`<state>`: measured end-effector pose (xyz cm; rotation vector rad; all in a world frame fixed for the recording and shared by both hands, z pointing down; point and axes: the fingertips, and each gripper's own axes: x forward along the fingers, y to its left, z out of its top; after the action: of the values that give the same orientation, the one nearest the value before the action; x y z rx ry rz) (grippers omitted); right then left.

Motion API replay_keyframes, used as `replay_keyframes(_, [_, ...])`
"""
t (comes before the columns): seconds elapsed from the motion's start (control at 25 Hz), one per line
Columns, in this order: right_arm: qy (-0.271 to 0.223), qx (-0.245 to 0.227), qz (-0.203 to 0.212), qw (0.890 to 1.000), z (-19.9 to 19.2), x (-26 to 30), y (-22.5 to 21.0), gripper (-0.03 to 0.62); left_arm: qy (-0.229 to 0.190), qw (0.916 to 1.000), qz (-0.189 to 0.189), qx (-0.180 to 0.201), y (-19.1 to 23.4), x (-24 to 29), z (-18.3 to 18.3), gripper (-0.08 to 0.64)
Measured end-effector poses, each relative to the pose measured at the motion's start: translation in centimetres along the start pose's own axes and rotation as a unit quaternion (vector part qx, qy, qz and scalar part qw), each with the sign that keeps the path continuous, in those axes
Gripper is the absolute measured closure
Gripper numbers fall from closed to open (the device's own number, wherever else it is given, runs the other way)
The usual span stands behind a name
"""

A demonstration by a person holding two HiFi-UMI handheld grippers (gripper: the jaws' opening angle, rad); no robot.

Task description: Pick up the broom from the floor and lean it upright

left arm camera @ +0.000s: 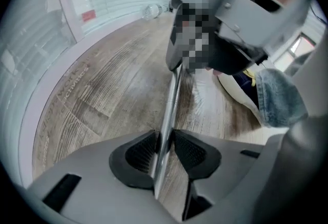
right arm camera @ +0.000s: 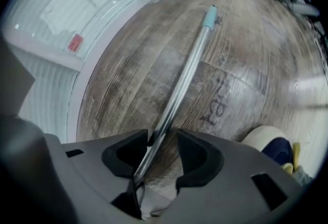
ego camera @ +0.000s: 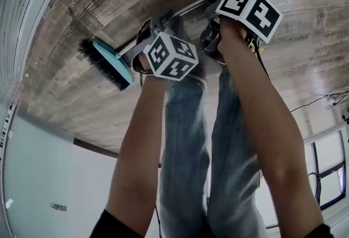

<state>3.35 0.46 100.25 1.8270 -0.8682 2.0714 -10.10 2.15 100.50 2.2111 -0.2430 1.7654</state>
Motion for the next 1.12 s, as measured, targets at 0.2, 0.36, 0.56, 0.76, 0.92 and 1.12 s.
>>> replay_keyframes(0.2, [0.012, 0.016, -0.041, 0.999, 0.1, 0.3, -0.4, 0.419, 0.007, 0.9995, 0.013, 0.029, 0.0, 0.0, -0.2, 0.428])
replay_keyframes(0.36, [0.003, 0.001, -0.07, 0.998, 0.2, 0.3, -0.6, 0.43, 0.019, 0.9988, 0.016, 0.041, -0.3, 0.2, 0.0, 0.433])
replay_keyframes(0.56, [-0.022, 0.028, -0.036, 0.999, 0.8, -0.7, -0.3, 0.468, 0.021, 0.9983, 0.002, 0.055, -1.1, -0.3, 0.5, 0.463])
replay_keyframes(0.76, [-0.07, -0.019, 0.011, 0.997, 3.6, -5.4, 4.3, 0.489, -0.035, 0.9992, 0.009, -0.017, -0.4, -4.2, 3.1, 0.471])
replay_keyframes(0.92, [-0.087, -0.042, 0.061, 0.993, 3.7, -10.0, 8.6, 0.494, -0.06, 0.9976, 0.016, -0.031, 1.0, -9.1, 3.7, 0.471])
replay_keyframes(1.12, [-0.112, -0.067, 0.125, 0.984, 3.6, -16.7, 14.1, 0.502, -0.112, 0.9929, 0.017, -0.034, 3.0, -15.6, 4.8, 0.472])
